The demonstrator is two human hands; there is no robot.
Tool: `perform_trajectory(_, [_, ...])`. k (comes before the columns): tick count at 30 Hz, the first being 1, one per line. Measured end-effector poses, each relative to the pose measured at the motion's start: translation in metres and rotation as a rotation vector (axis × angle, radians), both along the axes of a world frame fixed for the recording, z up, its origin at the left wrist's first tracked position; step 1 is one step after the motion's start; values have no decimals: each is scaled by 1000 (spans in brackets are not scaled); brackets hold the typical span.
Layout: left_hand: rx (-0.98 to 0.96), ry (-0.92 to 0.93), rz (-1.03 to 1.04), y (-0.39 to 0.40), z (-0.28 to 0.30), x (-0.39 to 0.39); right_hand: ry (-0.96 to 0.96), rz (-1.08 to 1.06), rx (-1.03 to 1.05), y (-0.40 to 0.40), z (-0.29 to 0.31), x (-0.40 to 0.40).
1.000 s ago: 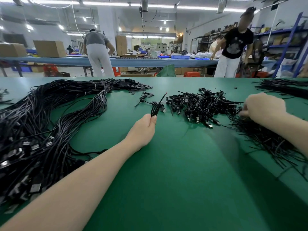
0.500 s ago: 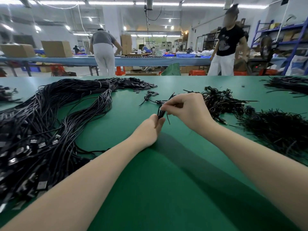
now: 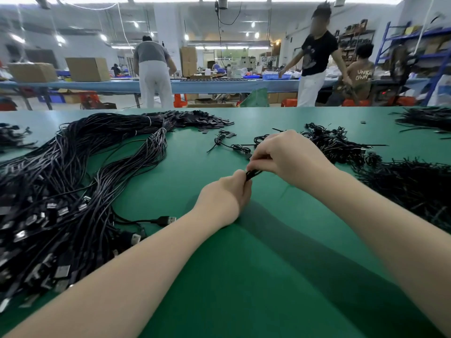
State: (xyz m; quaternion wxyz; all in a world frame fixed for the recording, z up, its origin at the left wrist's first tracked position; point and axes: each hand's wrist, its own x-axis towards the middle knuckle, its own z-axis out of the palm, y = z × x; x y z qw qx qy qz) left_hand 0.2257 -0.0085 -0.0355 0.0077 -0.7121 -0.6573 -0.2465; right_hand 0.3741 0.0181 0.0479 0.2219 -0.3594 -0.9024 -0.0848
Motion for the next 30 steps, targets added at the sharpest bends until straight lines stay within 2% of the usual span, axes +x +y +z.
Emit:
perform_trajectory(2, [102, 294, -44, -3, 3, 3, -53, 14, -31, 4, 5, 7])
perform_trajectory(3, [153, 429, -95, -5, 5, 4, -46, 37, -111, 7, 8, 11])
perform_trajectory(5, [228, 536, -226, -8, 11, 5, 51, 58, -362, 16, 10, 24])
perform_trajectory(7, [237, 374, -363, -11, 15, 5, 170, 40, -615, 22, 7, 37])
perform_trajectory(9, [161, 102, -451, -12, 15, 7, 345, 71, -906, 25, -8, 43])
perform_trajectory(11, [112, -246, -457, -12, 9, 12, 619, 143, -1212, 27, -26, 37])
perform_trajectory(13, [73, -689, -420, -8, 5, 17, 813, 147, -1332, 25, -37, 21])
perform_trajectory(15, [25, -973, -314, -1, 3, 17, 983, 130, -1306, 22, -46, 2])
perform_trajectory(17, [-9, -1050, -189, 5, 2, 14, 1140, 82, -1262, 19, -55, -12])
perform_trajectory(19, [-44, -1114, -152, 8, 2, 12, 1224, 47, -1227, 14, -63, -18])
perform_trajectory(25, [-97, -1205, -162, 5, 8, 12, 1262, 62, -1266, 10, -65, -11])
perform_trajectory(30, [-119, -1210, -187, 5, 8, 11, 1193, 72, -1294, 14, -65, -6])
